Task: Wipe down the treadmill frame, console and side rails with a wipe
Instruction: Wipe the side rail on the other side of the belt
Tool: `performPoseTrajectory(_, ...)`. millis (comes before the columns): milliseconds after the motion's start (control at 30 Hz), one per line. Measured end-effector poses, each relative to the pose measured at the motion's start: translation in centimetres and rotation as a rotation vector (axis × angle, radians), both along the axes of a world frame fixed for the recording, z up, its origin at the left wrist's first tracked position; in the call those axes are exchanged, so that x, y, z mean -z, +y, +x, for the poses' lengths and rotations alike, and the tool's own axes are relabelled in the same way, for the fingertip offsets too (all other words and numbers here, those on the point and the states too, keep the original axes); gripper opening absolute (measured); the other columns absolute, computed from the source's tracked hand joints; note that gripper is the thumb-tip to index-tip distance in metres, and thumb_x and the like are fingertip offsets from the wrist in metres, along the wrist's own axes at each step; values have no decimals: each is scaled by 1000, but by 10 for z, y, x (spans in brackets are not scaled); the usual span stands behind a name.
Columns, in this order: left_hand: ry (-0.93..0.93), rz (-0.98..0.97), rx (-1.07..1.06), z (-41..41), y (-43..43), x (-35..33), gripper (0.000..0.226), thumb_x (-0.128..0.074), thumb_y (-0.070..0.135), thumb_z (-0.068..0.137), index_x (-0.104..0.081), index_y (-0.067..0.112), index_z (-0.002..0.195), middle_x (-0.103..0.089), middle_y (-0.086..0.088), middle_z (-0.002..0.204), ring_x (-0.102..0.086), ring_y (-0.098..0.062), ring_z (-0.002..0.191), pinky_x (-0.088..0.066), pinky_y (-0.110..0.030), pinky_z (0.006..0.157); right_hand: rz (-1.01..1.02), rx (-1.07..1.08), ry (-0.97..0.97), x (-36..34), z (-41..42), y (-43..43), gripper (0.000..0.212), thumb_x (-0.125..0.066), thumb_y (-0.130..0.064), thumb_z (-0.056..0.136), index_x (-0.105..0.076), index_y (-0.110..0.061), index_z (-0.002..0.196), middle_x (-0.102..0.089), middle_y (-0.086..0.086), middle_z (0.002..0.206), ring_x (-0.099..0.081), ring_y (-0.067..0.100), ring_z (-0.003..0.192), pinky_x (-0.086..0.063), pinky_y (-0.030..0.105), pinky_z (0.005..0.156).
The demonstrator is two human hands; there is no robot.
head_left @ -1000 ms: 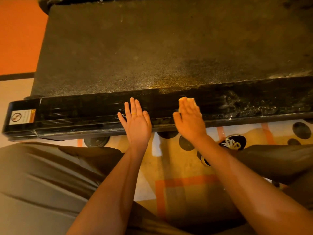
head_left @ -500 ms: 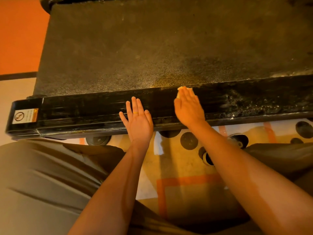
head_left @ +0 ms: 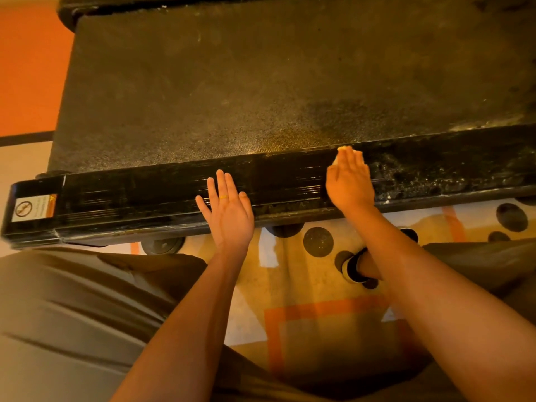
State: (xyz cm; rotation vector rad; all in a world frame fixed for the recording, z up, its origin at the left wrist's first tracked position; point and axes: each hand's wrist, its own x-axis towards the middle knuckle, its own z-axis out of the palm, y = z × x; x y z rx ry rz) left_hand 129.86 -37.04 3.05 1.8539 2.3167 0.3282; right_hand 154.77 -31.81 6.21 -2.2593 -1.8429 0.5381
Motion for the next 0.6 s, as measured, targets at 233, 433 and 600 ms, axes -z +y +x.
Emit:
performPoseTrajectory(233, 3, 4, 5, 0, 0, -1, 60, -13, 39, 105, -22, 15, 159, -17, -4, 167, -9, -25, 155, -7, -57, 123, -33, -150, 34, 0, -58, -34, 59, -20, -36, 107, -10, -10, 159, -6, 11, 167, 4, 27, 154, 5, 38, 121)
performPoseTrajectory(433, 36, -86, 49, -6, 0, 2, 63, -31, 39, 108, -9, 15, 161, -2, -4, 169, 5, -24, 155, 2, -56, 122, -91, -402, 100, -4, -151, -12, 60, -19, -38, 106, -8, -13, 159, -1, 5, 168, 8, 21, 154, 5, 39, 125)
performPoseTrajectory(600, 1, -60, 30, -4, 1, -4, 57, -19, 37, 108, -16, 15, 161, -9, -4, 169, -2, -24, 156, -2, -57, 122, -68, -416, 54, -6, -120, 3, 59, -19, -37, 106, -9, -14, 159, -4, 5, 168, 4, 21, 154, -1, 42, 125)
